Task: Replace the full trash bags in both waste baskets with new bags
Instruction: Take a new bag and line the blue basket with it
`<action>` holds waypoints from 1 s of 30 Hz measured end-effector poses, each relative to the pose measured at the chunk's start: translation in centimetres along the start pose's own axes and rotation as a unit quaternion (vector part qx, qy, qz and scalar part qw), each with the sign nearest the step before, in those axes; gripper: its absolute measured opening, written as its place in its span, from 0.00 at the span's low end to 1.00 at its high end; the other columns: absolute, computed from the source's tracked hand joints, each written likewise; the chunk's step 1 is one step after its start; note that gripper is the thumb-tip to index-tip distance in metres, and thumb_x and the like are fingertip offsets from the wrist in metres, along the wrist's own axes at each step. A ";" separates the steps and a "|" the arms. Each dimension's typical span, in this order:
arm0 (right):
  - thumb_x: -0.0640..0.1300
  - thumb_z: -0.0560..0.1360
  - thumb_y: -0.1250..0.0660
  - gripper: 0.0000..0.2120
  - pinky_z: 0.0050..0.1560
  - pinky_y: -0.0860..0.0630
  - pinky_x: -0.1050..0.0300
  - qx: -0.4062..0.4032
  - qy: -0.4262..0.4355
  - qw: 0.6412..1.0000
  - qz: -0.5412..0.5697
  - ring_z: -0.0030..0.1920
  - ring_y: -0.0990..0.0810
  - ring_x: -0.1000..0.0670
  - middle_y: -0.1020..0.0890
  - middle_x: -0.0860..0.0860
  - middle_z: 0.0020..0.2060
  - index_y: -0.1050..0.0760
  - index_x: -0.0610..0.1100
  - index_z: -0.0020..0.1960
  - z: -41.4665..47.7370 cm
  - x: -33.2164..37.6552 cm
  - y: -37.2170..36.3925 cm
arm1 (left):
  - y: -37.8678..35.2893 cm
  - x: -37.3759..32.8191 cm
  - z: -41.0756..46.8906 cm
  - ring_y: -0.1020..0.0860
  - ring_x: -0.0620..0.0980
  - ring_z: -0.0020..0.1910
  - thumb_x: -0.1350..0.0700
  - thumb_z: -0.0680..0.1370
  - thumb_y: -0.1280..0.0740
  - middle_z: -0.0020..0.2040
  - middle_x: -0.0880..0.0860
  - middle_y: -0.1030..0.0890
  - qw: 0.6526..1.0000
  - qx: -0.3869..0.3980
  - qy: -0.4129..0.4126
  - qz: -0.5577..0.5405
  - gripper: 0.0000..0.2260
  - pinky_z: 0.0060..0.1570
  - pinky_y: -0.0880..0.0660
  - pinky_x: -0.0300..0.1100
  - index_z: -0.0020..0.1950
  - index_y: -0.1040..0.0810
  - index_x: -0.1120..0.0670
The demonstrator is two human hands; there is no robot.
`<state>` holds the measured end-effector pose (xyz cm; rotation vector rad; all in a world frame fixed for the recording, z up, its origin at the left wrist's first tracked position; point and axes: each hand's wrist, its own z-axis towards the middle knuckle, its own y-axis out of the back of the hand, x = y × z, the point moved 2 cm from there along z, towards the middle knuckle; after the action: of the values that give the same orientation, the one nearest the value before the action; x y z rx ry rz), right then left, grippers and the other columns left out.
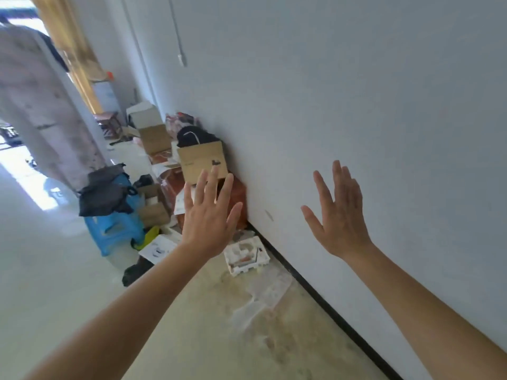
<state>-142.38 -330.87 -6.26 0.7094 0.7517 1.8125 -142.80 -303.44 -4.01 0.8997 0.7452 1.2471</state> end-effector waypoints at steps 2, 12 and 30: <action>0.57 0.81 0.43 0.34 0.77 0.49 0.36 0.015 0.037 0.999 0.020 0.80 0.54 0.36 0.54 0.38 0.80 0.47 0.44 0.81 5.0 6.3 -4.5 | 0.0 8.6 -0.5 0.56 0.56 0.80 0.38 0.82 0.58 0.81 0.56 0.51 0.999 0.002 0.042 0.035 0.29 0.76 0.53 0.63 0.80 0.49 0.50; 0.58 0.80 0.42 0.32 0.78 0.49 0.39 0.113 0.153 0.977 0.101 0.79 0.51 0.40 0.50 0.41 0.80 0.45 0.48 0.79 20.0 32.7 -25.3 | -1.5 38.7 -1.9 0.39 0.61 0.76 0.38 0.81 0.58 0.77 0.59 0.38 0.972 0.017 0.225 0.062 0.31 0.71 0.40 0.65 0.77 0.37 0.54; 0.57 0.82 0.46 0.30 0.78 0.53 0.43 0.282 0.267 0.909 0.152 0.80 0.55 0.42 0.52 0.42 0.80 0.48 0.47 0.80 48.8 63.7 -61.9 | -14.7 81.3 11.9 0.37 0.61 0.75 0.41 0.81 0.51 0.78 0.60 0.38 0.925 0.065 0.356 0.117 0.28 0.69 0.37 0.64 0.77 0.36 0.54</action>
<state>-90.50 -244.17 -14.45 0.7230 1.6539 2.1211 -111.25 -226.52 -11.01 0.6391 1.3342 1.7847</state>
